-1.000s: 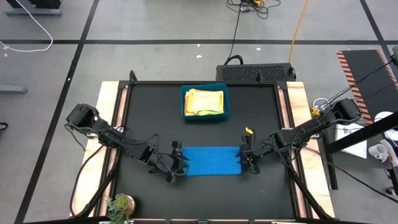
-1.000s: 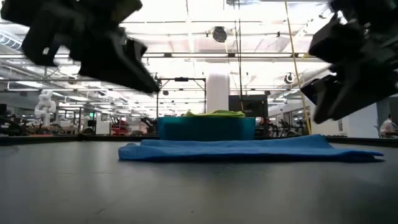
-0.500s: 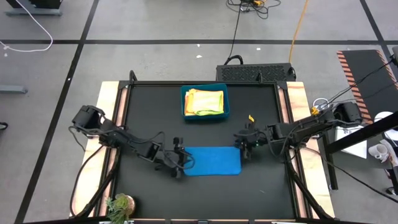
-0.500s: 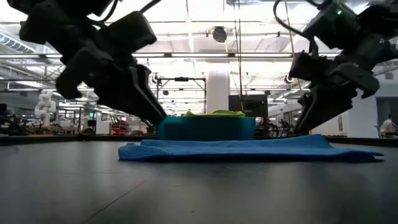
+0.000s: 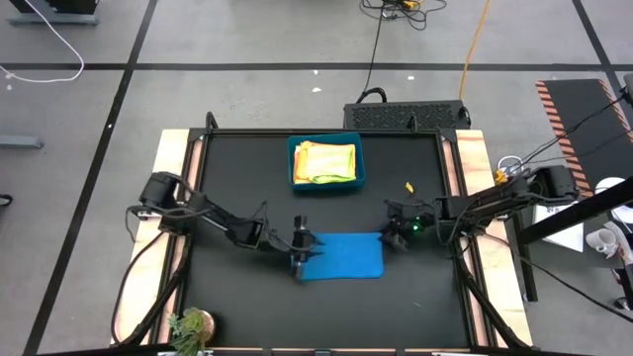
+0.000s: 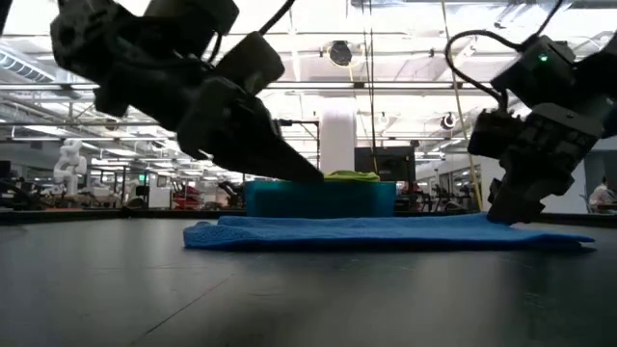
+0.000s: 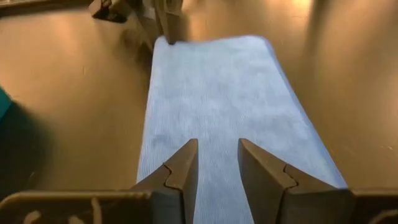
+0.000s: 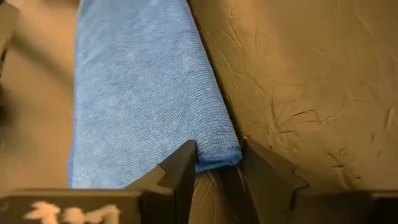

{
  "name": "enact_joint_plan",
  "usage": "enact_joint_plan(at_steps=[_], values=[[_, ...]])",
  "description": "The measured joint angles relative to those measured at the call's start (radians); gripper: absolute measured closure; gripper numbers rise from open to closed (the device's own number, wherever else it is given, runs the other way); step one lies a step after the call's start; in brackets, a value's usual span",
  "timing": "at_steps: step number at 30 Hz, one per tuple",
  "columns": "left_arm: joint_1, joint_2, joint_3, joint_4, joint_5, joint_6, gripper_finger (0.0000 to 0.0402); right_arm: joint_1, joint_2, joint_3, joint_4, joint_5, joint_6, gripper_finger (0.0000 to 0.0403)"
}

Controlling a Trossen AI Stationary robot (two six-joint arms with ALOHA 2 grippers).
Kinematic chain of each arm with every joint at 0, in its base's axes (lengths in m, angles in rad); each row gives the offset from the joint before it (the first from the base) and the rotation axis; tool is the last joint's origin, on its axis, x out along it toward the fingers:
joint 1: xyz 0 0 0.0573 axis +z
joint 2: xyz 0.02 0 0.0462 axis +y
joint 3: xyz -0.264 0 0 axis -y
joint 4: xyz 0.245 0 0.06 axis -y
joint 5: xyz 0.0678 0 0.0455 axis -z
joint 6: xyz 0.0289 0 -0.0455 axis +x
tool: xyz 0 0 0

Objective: Fold microfiber towels
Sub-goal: Fold the blue microfiber cloth

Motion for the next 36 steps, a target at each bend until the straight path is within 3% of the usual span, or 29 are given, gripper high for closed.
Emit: enact_joint_plan(at_steps=[6,11,17,21,26,32,36], values=[[0.053,0.083,0.001,0.185,0.022,0.018,0.0286,0.001,0.002,-0.058,0.206,-0.035,-0.045,0.0328],[0.087,0.112,0.041,0.206,0.092,-0.002,0.0286,0.001,0.002,-0.058,0.284,-0.052,-0.117,0.0394],[0.113,0.115,0.116,0.151,0.143,-0.003,0.0266,0.001,0.002,-0.043,0.428,-0.054,-0.162,0.0398],[0.139,0.115,0.194,0.135,0.167,-0.003,0.0229,0.003,0.002,0.012,0.387,-0.063,-0.199,0.0399],[0.178,0.115,0.301,-0.016,0.189,-0.038,0.0187,0.004,0.002,0.074,0.347,-0.101,-0.238,0.0400],[0.214,0.114,0.379,-0.150,0.200,-0.098,0.0166,0.017,0.002,0.126,0.325,-0.107,-0.284,0.0402],[0.233,0.114,0.396,-0.159,0.334,-0.127,0.0171,0.025,0.002,0.146,0.323,-0.113,-0.307,0.0402]])
